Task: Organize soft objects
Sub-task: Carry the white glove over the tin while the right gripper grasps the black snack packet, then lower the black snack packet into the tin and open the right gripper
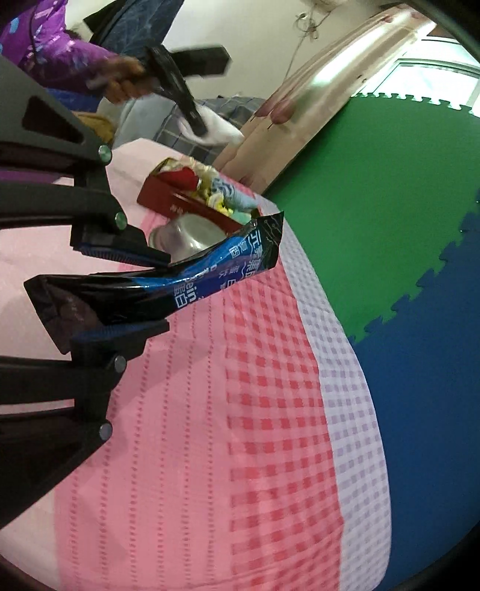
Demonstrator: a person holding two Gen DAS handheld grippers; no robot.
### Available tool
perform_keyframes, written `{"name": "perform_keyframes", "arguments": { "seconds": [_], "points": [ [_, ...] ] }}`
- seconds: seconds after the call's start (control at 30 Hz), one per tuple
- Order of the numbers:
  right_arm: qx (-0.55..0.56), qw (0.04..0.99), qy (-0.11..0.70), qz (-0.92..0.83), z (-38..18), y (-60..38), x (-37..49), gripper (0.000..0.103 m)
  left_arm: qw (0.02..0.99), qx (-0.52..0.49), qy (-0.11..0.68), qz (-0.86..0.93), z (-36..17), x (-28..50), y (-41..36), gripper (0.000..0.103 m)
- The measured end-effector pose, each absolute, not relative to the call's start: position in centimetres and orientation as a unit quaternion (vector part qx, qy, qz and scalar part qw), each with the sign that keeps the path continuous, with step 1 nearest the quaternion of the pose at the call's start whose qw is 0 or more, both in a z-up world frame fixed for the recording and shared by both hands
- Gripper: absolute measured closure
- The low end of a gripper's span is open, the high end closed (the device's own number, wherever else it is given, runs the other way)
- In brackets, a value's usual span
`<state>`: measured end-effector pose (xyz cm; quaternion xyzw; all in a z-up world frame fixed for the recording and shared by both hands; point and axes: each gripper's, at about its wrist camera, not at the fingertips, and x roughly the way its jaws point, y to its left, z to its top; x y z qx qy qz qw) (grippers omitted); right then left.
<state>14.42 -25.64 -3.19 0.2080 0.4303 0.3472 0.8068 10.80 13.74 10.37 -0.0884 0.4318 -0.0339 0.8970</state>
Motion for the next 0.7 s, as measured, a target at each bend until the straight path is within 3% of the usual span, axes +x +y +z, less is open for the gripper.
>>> {"name": "perform_keyframes", "arguments": {
  "seconds": [0.33, 0.7],
  "points": [
    [0.222, 0.803, 0.438, 0.338, -3.5, -25.4, 13.1, 0.074, 0.877, -0.031, 0.479, -0.016, 5.8, 19.8, 14.0, 0.076],
    [0.220, 0.799, 0.444, 0.340, -3.8, -24.6, 13.8, 0.074, 0.865, -0.026, 0.500, -0.007, 3.8, 22.7, 14.2, 0.074]
  ]
}}
